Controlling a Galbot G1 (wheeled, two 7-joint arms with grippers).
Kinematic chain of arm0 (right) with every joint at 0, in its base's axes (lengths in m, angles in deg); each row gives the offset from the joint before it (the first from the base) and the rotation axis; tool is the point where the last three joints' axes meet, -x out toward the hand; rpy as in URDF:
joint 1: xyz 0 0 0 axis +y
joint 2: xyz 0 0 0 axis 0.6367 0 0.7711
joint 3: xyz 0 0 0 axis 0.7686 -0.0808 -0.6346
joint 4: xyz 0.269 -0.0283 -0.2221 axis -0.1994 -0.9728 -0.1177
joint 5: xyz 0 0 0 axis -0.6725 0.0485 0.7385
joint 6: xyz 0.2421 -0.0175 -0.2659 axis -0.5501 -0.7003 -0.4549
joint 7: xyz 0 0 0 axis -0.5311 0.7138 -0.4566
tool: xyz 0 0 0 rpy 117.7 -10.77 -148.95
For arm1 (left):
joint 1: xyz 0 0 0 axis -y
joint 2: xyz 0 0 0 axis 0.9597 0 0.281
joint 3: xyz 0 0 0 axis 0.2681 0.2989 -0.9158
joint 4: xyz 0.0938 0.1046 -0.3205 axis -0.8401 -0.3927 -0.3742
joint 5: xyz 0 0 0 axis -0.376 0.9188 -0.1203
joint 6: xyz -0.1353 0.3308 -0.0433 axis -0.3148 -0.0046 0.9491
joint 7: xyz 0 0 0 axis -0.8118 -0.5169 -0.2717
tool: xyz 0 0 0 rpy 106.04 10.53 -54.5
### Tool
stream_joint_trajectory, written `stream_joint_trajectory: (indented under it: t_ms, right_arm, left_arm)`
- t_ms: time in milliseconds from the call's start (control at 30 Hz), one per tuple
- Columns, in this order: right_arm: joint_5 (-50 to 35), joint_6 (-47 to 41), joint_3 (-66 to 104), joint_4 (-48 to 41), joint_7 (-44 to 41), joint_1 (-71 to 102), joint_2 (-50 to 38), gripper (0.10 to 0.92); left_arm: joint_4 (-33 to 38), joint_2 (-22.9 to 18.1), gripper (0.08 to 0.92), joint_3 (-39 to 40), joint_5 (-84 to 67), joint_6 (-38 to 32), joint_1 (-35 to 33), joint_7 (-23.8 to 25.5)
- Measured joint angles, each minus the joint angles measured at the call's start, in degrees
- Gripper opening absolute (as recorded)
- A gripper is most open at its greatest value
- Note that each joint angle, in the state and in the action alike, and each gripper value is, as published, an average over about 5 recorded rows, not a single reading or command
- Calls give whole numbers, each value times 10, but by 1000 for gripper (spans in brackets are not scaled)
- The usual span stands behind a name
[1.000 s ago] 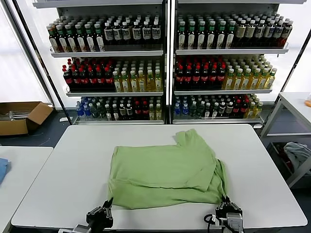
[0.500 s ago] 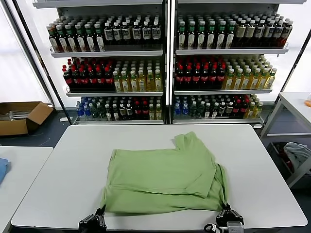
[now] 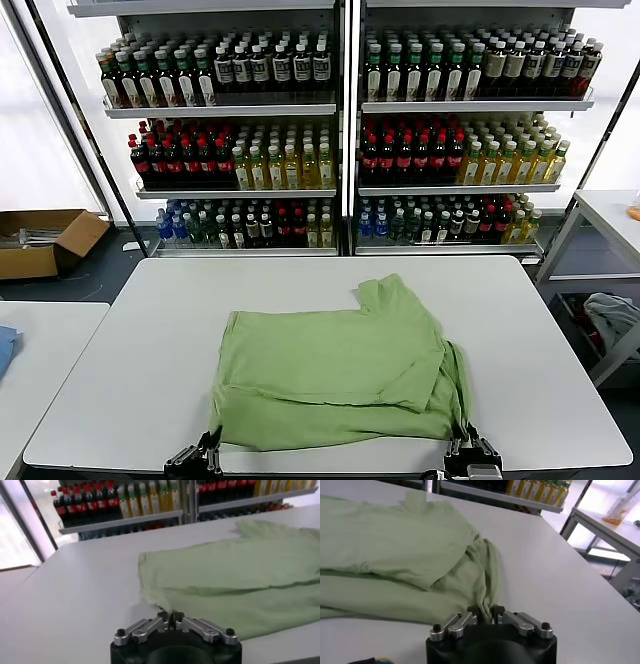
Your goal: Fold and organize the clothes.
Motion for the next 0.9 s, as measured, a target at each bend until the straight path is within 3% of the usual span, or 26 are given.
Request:
stream_joint_trajectory:
  t_ms: [433, 633, 900]
  right_arm:
    - [-11, 0, 53, 60, -18, -44, 18, 800]
    - [-41, 0, 82, 43, -38, -116, 11, 822]
    - [-107, -1, 76, -52, -102, -280, -39, 823]
  left_arm:
    - [74, -2, 632, -10, -51, -6, 50, 3]
    - [75, 13, 791, -18, -76, -12, 100, 17]
    - [14, 59, 823, -14, -117, -14, 191, 50]
